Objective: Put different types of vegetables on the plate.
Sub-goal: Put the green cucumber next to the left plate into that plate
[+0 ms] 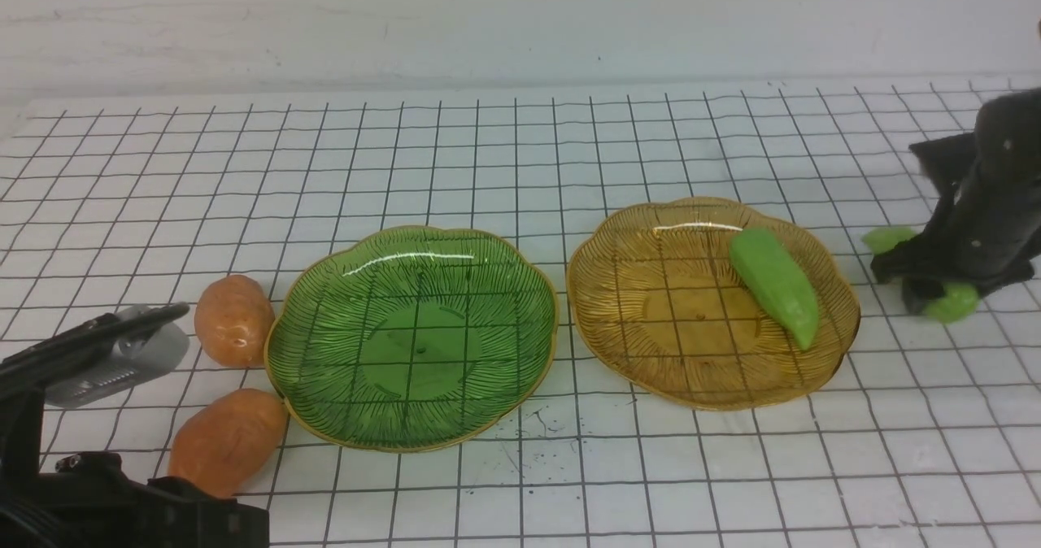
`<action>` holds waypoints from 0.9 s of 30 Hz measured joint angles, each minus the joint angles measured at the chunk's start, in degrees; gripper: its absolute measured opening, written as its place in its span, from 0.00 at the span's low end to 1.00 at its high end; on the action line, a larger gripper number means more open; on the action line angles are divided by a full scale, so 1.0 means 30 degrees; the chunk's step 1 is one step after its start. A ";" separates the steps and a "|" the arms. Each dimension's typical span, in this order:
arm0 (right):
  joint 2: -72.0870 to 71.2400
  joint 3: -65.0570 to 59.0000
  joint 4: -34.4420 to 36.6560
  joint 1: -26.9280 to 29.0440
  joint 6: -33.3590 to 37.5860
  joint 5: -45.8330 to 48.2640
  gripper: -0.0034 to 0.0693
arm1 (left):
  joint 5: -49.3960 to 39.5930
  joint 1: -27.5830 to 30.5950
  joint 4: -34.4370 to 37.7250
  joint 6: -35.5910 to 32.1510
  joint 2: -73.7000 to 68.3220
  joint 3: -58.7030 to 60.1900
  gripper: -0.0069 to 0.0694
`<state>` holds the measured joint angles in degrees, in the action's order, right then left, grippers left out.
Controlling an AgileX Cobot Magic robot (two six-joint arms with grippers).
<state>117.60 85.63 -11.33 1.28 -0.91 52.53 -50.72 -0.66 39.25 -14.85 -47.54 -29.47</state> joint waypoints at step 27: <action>-0.0246 0.2397 0.5136 -0.6048 0.0304 0.5748 0.95 | 0.0041 0.0000 -0.0924 0.0000 0.0000 0.0000 0.18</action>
<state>116.86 92.82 4.08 -16.87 0.00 69.77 -50.60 -0.66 36.48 -14.85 -47.54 -29.47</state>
